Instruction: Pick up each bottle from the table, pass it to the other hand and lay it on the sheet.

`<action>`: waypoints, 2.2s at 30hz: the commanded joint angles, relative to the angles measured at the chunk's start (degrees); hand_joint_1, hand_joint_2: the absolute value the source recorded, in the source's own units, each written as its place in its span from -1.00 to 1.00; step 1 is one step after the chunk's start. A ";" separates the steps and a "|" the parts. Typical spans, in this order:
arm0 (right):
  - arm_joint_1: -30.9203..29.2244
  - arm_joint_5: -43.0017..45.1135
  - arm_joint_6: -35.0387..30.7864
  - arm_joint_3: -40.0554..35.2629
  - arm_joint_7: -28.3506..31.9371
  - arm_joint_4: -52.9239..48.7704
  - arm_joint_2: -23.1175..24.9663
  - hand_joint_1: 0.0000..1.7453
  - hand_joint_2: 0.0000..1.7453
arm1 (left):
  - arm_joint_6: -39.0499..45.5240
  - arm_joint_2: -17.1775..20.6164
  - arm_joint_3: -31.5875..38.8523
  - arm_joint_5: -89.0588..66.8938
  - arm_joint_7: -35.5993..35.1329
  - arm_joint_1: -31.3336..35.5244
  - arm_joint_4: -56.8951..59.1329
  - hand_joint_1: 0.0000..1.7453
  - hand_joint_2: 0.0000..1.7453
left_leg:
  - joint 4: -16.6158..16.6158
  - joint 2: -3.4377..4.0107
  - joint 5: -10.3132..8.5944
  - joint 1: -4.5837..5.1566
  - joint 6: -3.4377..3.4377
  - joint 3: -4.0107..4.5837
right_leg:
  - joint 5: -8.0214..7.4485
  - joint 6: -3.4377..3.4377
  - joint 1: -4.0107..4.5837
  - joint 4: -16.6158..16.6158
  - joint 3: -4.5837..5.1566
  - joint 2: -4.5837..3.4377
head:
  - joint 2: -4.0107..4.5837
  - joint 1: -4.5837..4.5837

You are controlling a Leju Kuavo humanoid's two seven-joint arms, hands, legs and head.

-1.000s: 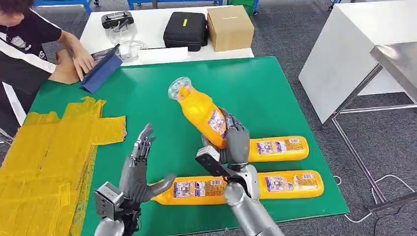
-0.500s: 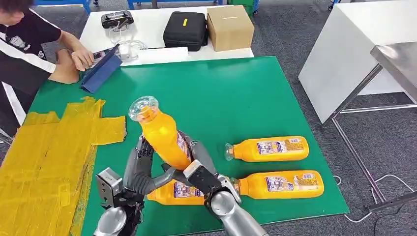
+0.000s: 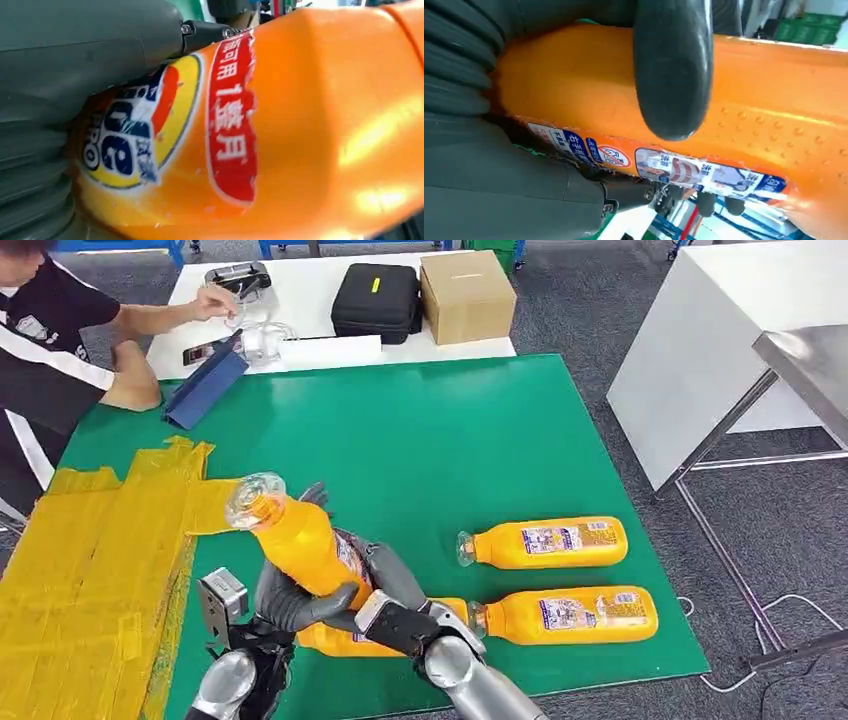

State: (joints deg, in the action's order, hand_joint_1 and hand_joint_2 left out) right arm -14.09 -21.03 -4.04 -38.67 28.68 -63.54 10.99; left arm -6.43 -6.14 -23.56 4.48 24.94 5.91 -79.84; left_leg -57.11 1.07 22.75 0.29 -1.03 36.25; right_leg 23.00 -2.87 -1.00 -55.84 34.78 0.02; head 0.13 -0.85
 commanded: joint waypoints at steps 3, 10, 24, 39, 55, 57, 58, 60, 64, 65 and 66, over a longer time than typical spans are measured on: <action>-2.22 -3.57 -2.37 -7.17 0.45 3.90 -1.87 1.00 1.00 | 1.02 -1.27 3.22 7.51 -1.61 5.03 3.68 1.00 1.00 | -0.01 -0.18 0.08 -0.09 0.07 -0.18 | 0.09 0.09 0.08 0.03 -0.23 0.13 | 0.00 0.02; -1.65 -2.60 -3.53 -6.13 0.40 2.89 -2.22 1.00 1.00 | 2.50 -0.39 3.00 8.99 -1.91 4.90 1.61 1.00 1.00 | -0.03 -0.20 0.10 -0.10 0.08 -0.21 | 0.12 0.13 0.09 0.02 -0.26 0.14 | 0.00 0.02; -0.99 -1.85 -4.55 -5.18 0.22 1.99 -2.36 1.00 1.00 | 3.89 -0.49 3.05 9.07 -1.27 4.70 1.19 1.00 1.00 | -0.05 -0.25 0.13 -0.13 0.09 -0.25 | 0.15 0.13 0.11 0.03 -0.31 0.19 | 0.00 0.02; 6.21 8.62 -3.63 3.45 -1.54 -15.08 -5.66 -1.00 -1.00 | 38.46 2.33 8.11 -21.54 3.31 6.51 -0.56 1.00 1.00 | -0.02 -0.30 0.05 -0.09 0.06 -0.08 | 0.11 0.10 0.08 0.03 -0.17 0.27 | 0.00 0.02; 9.16 8.84 -4.62 7.71 -1.16 -24.89 -7.23 -1.00 1.00 | 43.88 5.37 18.04 -53.57 -8.67 15.72 17.29 1.00 1.00 | -0.01 -0.25 0.04 -0.13 0.09 -0.24 | 0.03 0.29 0.12 0.02 -0.28 0.22 | 0.00 0.02; 9.16 8.84 -4.62 7.71 -1.16 -24.89 -7.23 -1.00 1.00 | 43.88 5.37 18.04 -53.57 -8.67 15.72 17.29 1.00 1.00 | -0.02 -0.15 0.08 -0.12 0.10 -0.27 | 0.03 0.28 0.12 0.01 -0.28 0.10 | 0.00 0.02; 9.16 8.84 -4.62 7.71 -1.16 -24.89 -7.23 -1.00 1.00 | 43.88 5.37 18.04 -53.57 -8.67 15.72 17.29 1.00 1.00 | -0.01 -0.08 0.01 -0.10 0.06 -0.12 | -0.05 0.24 0.10 0.02 -0.12 0.06 | 0.00 0.02; 9.16 8.84 -4.62 7.71 -1.16 -24.89 -7.23 -1.00 1.00 | 43.88 5.37 18.04 -53.57 -8.67 15.72 17.29 1.00 1.00 | -0.01 -0.13 0.03 -0.09 0.06 -0.16 | -0.02 0.24 0.09 0.02 -0.16 0.10 | 0.00 0.02; 8.93 9.56 -3.97 7.73 -1.02 -24.69 -7.28 -1.00 1.00 | 45.93 6.17 17.36 -57.77 -10.22 16.19 18.81 1.00 1.00 | -0.02 -0.09 0.07 -0.11 0.07 -0.21 | 0.01 0.25 0.11 0.02 -0.22 0.07 | 0.00 0.02; 8.69 10.01 -3.64 7.84 -0.90 -24.55 -7.44 -1.00 1.00 | 46.43 6.79 17.45 -62.39 -12.08 16.71 19.98 1.00 1.00 | -0.06 -0.13 0.13 -0.15 0.09 -0.31 | 0.06 0.29 0.14 0.01 -0.34 0.08 | 0.00 0.02; 8.17 10.33 -3.45 7.91 -0.78 -24.29 -7.63 -1.00 1.00 | 46.43 8.32 17.72 -72.18 -16.59 17.91 23.41 1.00 1.00 | -0.01 -0.09 0.04 -0.10 0.07 -0.20 | -0.01 0.25 0.09 0.02 -0.20 0.07 | 0.00 0.02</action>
State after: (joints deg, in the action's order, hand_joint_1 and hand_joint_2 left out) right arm -4.28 -12.44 -8.76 -31.52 27.47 -88.83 5.31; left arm 37.92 -1.38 -6.47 -49.41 16.26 18.56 -67.50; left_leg -57.12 1.11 22.69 0.26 -1.04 36.31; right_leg 22.89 -2.72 -0.98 -55.85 34.87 0.05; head 0.13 -0.83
